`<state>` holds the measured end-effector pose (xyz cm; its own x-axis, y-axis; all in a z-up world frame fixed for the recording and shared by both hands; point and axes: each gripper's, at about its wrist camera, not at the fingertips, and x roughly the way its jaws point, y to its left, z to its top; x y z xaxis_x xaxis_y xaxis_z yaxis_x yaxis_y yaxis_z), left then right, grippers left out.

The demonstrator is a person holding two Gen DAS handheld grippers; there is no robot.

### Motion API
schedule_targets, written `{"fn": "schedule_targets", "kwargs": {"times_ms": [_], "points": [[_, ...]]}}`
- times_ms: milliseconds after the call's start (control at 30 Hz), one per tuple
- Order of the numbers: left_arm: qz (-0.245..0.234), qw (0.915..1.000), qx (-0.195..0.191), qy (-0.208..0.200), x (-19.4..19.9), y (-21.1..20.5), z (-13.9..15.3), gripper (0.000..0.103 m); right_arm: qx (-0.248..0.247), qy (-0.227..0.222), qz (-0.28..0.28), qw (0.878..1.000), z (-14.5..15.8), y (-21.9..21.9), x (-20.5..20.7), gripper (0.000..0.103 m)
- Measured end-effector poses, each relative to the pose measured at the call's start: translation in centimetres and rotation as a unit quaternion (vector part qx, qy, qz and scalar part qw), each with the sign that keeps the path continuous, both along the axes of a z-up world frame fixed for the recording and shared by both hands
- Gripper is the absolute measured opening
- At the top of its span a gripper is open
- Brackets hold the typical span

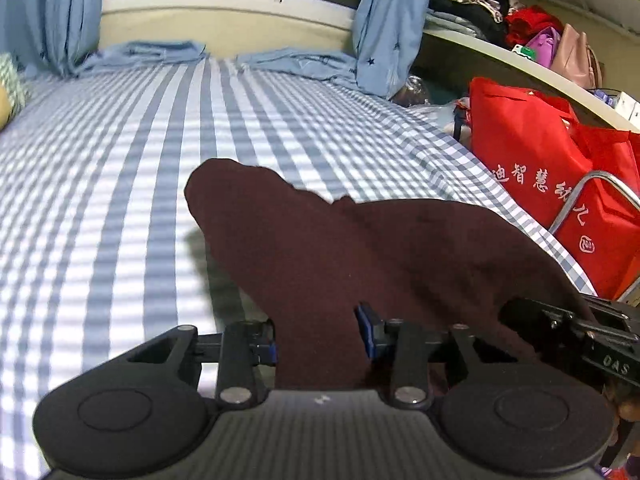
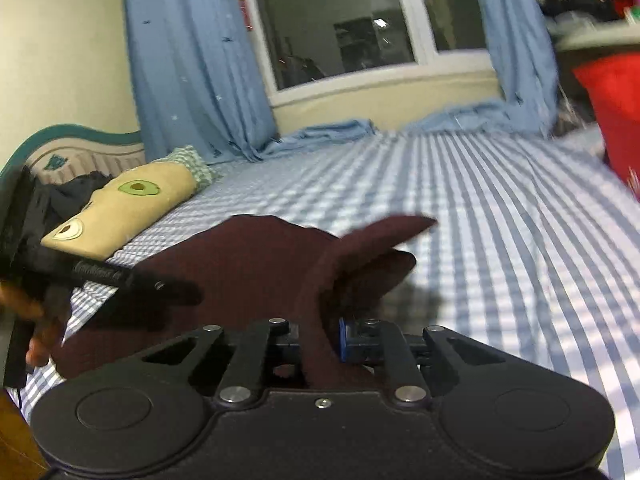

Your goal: Fold small clothes

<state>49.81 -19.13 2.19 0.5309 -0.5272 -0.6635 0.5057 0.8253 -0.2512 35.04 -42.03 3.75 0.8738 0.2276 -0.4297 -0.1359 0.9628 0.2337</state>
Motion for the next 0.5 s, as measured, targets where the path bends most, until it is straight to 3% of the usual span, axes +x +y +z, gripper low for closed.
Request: {"fn": "schedule_targets", "kwargs": {"times_ms": [133,300,500], "points": [[0.003,0.9994,0.006,-0.035,0.7,1.0,2.0,0.037,-0.049,-0.041,0.01,0.998,1.3,3.3,1.2,0.013],[0.034,0.9952,0.009,-0.091,1.5,4.7,3.7,0.037,-0.042,-0.078,0.013,0.996,1.9,6.0,4.0,0.013],[0.09,0.9941,-0.003,-0.06,3.8,10.3,0.5,0.037,0.002,-0.052,0.023,0.998,-0.3,9.0,9.2,0.013]]}}
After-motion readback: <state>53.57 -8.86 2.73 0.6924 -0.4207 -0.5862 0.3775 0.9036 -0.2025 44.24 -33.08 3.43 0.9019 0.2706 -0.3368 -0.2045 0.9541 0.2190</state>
